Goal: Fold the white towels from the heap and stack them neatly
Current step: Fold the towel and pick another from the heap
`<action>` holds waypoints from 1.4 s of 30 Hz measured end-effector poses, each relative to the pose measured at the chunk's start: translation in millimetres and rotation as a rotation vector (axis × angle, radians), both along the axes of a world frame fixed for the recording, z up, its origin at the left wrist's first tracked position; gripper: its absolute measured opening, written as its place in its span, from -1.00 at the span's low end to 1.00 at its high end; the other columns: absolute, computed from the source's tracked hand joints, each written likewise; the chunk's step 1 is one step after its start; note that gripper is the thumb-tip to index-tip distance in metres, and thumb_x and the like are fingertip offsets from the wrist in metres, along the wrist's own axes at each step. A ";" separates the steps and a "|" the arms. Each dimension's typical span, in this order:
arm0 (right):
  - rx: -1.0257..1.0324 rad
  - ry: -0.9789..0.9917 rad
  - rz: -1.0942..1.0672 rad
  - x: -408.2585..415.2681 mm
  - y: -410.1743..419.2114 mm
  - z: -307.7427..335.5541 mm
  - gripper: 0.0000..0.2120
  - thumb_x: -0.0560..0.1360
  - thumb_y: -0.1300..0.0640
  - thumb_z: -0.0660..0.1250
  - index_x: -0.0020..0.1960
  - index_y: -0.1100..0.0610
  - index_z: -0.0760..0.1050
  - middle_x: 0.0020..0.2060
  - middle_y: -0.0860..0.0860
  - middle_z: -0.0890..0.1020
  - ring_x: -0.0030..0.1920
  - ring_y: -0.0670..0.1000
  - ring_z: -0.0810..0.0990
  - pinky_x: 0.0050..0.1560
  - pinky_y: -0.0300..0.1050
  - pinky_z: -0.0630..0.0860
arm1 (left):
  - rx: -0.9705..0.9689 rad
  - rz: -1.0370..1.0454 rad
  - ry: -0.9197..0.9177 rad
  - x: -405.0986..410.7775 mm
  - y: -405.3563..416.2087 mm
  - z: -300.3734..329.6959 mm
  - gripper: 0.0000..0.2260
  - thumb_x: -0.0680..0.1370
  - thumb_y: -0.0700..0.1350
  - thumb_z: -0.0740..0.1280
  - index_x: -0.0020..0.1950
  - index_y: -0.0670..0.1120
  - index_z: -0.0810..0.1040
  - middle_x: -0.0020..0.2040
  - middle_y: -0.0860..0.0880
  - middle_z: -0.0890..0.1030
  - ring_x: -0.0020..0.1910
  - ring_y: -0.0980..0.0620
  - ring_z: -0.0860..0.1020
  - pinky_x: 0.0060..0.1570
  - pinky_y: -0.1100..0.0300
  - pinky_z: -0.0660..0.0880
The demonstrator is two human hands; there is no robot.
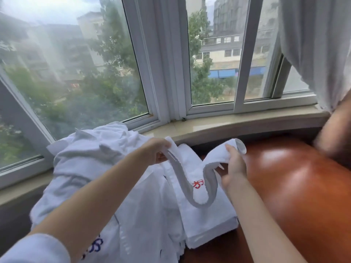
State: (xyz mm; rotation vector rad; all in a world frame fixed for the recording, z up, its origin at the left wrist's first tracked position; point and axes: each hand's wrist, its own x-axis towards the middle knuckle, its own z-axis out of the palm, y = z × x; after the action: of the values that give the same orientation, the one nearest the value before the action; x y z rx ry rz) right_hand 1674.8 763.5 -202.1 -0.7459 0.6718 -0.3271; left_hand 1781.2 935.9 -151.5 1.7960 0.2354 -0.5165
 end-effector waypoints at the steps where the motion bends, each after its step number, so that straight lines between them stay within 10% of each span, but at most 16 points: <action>1: -0.007 0.013 -0.042 -5.0 5.1 0.5 -0.83 0.50 0.07 0.35 0.01 0.14 0.49 -0.26 0.04 0.47 -0.25 0.02 0.49 -0.22 -0.12 0.46 | 0.035 -0.039 -0.002 4.4 2.0 0.2 -0.87 0.58 -0.28 0.27 -0.16 -0.15 0.42 -0.26 -0.08 0.48 -0.34 0.05 0.50 -0.53 0.29 0.50; 8: -0.094 0.100 -0.255 -25.9 54.4 5.1 -0.73 0.47 0.05 0.37 0.12 0.12 0.48 -0.16 0.06 0.48 -0.13 0.07 0.52 -0.03 0.02 0.51 | 0.256 -0.389 0.008 31.0 19.8 7.9 -0.93 0.55 -0.34 0.26 -0.06 -0.19 0.46 -0.15 -0.09 0.50 -0.32 0.06 0.48 -0.52 0.31 0.51; 12: -0.227 0.051 -0.267 -20.7 78.9 17.1 -0.78 0.51 0.08 0.32 0.15 0.06 0.51 -0.02 0.09 0.54 0.09 0.16 0.59 0.26 0.18 0.49 | 0.231 -0.344 -0.294 63.6 17.8 10.3 -0.88 0.50 -0.38 0.31 -0.03 -0.22 0.56 -0.12 -0.18 0.53 -0.25 -0.05 0.56 -0.34 0.12 0.62; 18: -0.327 -0.170 -0.352 1.8 101.4 3.3 -0.74 0.52 0.29 0.26 0.08 0.01 0.59 -0.01 0.01 0.69 0.01 0.02 0.66 0.06 0.00 0.60 | 0.470 -0.235 -0.655 139.6 15.5 18.2 -0.56 0.51 -0.29 0.27 0.40 -0.15 0.40 0.27 -0.24 0.50 0.25 -0.23 0.49 0.15 0.02 0.48; 21: -0.286 0.110 -0.312 -2.9 121.3 -61.0 -0.77 0.49 0.34 0.28 0.00 0.05 0.57 -0.04 0.02 0.70 -0.08 -0.07 0.66 -0.15 -0.23 0.54 | 0.707 -0.400 -0.581 147.0 13.8 -26.6 -0.50 0.49 -0.30 0.29 0.44 -0.17 0.34 0.33 -0.24 0.44 0.30 -0.23 0.43 0.14 0.04 0.46; 25: 0.007 0.454 -0.026 -19.3 126.5 -141.0 -0.75 0.49 0.23 0.37 0.13 0.32 0.50 -0.05 0.17 0.65 -0.13 0.10 0.62 -0.10 -0.03 0.58 | 0.957 -0.772 -0.396 123.8 0.5 -95.3 -0.69 0.55 -0.24 0.29 0.28 -0.28 0.50 0.25 -0.19 0.52 0.24 -0.17 0.49 -0.03 0.16 0.45; 28: 0.015 0.456 -0.073 -16.6 104.6 -154.7 -0.59 0.48 -0.04 0.40 0.22 0.18 0.53 0.10 0.10 0.65 0.08 0.13 0.61 0.22 0.08 0.51 | 1.094 -0.990 -0.322 108.0 -11.9 -117.7 -0.70 0.60 -0.16 0.21 0.26 -0.28 0.52 0.00 -0.13 0.49 0.10 -0.10 0.49 -0.17 0.27 0.44; 32: 0.388 0.233 -0.216 -6.4 74.6 -143.4 -0.53 0.57 -0.10 0.24 0.34 0.19 0.44 0.25 0.14 0.56 0.18 0.15 0.54 0.15 -0.02 0.45 | 1.162 -1.119 -0.391 87.6 -31.5 -136.3 -0.65 0.61 -0.17 0.15 0.35 -0.30 0.44 0.11 -0.18 0.47 0.20 -0.12 0.48 0.21 0.13 0.40; 42: -0.224 0.376 -0.332 -33.5 97.7 -158.6 -0.60 0.49 0.32 0.34 0.28 0.07 0.43 0.07 0.02 0.64 0.04 0.03 0.63 0.02 -0.12 0.54 | 1.006 -1.153 -0.351 49.3 -44.1 -145.9 -0.49 0.61 -0.22 0.16 0.56 -0.05 0.16 0.52 -0.04 0.21 0.44 -0.11 0.28 0.23 0.12 0.37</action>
State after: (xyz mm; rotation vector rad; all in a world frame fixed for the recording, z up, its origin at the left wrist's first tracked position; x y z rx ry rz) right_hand 1641.2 861.2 -360.7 -0.9206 1.1326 -0.5804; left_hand 1830.4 891.9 -297.4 2.8851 -1.0306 -0.9455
